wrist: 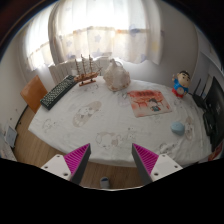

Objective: Arrange mouse

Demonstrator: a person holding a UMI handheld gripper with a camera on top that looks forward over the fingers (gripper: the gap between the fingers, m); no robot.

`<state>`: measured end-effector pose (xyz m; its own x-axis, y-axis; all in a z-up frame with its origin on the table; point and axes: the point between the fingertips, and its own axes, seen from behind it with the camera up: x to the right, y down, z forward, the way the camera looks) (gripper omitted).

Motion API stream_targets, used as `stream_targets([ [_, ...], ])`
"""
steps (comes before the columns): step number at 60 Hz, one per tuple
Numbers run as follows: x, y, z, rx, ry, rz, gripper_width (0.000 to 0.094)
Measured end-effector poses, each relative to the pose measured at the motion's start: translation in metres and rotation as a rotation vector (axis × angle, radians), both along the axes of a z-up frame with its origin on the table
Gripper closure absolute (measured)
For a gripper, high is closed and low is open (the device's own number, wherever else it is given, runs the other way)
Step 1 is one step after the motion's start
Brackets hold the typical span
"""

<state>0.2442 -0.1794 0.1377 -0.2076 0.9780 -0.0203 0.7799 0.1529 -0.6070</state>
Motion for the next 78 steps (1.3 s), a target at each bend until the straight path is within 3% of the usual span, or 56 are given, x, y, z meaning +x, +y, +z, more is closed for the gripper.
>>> stream_targets([
  [10, -0.013, 0.045, -0.006, -0.041, 0.051, -0.062, 0.0086],
  [24, -0.020, 0.157, -0.031, 0.009, 0.090, -0.229, 0.0086],
  [38, -0.026, 0.246, -0.046, 0.068, 0.147, -0.327, 0.0083],
  [78, -0.123, 0.342, -0.124, 0.026, 0.302, -0.257, 0.0084],
])
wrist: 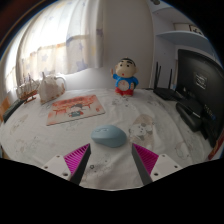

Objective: Arrange mouse

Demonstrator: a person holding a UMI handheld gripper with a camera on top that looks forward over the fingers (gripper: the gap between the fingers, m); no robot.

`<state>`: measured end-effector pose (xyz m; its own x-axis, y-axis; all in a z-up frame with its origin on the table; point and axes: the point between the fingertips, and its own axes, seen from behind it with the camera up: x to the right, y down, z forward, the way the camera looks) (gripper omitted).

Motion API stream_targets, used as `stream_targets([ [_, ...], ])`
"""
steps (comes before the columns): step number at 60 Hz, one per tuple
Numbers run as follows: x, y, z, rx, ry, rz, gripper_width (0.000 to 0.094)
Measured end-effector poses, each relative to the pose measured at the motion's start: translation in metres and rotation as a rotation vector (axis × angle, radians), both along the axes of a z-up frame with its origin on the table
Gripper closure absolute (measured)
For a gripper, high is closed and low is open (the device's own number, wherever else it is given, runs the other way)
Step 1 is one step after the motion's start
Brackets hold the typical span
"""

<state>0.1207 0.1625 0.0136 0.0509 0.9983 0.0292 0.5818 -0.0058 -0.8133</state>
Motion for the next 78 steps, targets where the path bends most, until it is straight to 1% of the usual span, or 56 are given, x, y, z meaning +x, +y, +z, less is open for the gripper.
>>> stream_targets([
  [10, -0.029, 0.012, -0.021, 0.011, -0.007, 0.011, 0.0083],
  [16, -0.049, 0.013, -0.024, 0.004, -0.001, 0.030, 0.0080],
  [21, -0.067, 0.019, -0.024, 0.017, 0.005, 0.034, 0.0081],
  [29, -0.093, 0.033, -0.025, 0.040, 0.000, 0.015, 0.0083],
  [47, -0.124, 0.049, -0.026, 0.025, -0.003, -0.033, 0.0082],
  [49, -0.124, 0.049, -0.027, 0.016, -0.004, -0.036, 0.0110],
  [50, -0.124, 0.048, -0.027, 0.012, -0.004, -0.036, 0.0141],
  [52, -0.124, 0.044, -0.028, 0.002, -0.006, -0.029, 0.0248],
  [54, -0.125, 0.040, -0.029, -0.008, -0.006, -0.018, 0.0399],
  [55, -0.124, 0.041, -0.029, -0.008, -0.006, -0.019, 0.0426],
  [60, -0.124, 0.043, -0.029, 0.012, -0.014, -0.035, 0.0467],
  [65, -0.124, 0.050, -0.021, -0.003, -0.021, -0.087, 0.0509],
  [70, -0.131, 0.052, 0.005, 0.022, 0.005, -0.110, 0.0524],
  [78, -0.159, 0.025, 0.056, 0.021, 0.046, -0.098, 0.0530],
])
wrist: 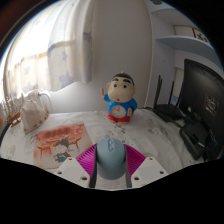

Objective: Arrange mouse

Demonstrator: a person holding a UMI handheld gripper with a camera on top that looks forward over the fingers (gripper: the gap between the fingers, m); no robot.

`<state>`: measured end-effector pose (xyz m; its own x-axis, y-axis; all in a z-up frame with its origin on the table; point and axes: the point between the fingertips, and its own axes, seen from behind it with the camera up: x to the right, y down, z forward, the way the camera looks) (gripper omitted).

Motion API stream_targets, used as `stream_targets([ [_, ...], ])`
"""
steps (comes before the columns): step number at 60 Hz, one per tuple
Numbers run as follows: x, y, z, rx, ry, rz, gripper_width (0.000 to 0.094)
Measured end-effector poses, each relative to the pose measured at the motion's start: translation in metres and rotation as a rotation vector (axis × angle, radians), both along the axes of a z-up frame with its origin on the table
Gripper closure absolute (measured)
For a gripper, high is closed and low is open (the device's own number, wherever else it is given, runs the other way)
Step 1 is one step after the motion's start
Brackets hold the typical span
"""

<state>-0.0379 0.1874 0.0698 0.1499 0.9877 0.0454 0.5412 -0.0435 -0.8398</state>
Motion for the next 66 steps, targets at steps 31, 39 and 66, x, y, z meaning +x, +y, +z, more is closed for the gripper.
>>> stream_targets([
  [31, -0.086, -0.192, -0.083, -0.111, -0.098, 0.110, 0.0484],
  [39, -0.082, -0.186, -0.082, -0.042, -0.129, 0.081, 0.0157],
  [66, 0.151, -0.178, 0.119, -0.105, -0.269, -0.013, 0.0082],
])
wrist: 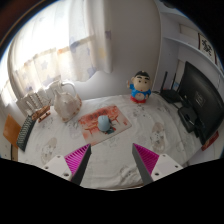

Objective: Arrange mouse

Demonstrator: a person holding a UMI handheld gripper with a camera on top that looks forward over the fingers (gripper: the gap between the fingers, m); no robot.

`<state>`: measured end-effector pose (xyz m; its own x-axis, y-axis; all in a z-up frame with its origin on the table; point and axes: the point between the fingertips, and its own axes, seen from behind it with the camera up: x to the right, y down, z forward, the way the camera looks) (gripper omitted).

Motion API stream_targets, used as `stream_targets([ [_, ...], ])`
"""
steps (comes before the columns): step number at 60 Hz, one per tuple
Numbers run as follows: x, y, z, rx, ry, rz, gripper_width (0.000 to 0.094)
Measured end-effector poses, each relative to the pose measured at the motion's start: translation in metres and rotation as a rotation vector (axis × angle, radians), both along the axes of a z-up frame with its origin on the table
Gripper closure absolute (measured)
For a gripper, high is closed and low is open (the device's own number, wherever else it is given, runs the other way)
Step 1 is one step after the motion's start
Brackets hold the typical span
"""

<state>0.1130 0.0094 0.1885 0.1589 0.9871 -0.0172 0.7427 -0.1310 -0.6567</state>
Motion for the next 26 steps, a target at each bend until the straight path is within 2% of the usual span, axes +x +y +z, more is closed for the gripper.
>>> stream_targets([
  [9, 0.047, -0.006, 0.030, 0.005, 0.008, -0.005, 0.0080],
  [17, 0.056, -0.013, 0.040, -0.011, 0.038, -0.008, 0.0083],
  [26, 0.053, -0.007, 0.044, 0.015, 0.053, -0.018, 0.0086],
])
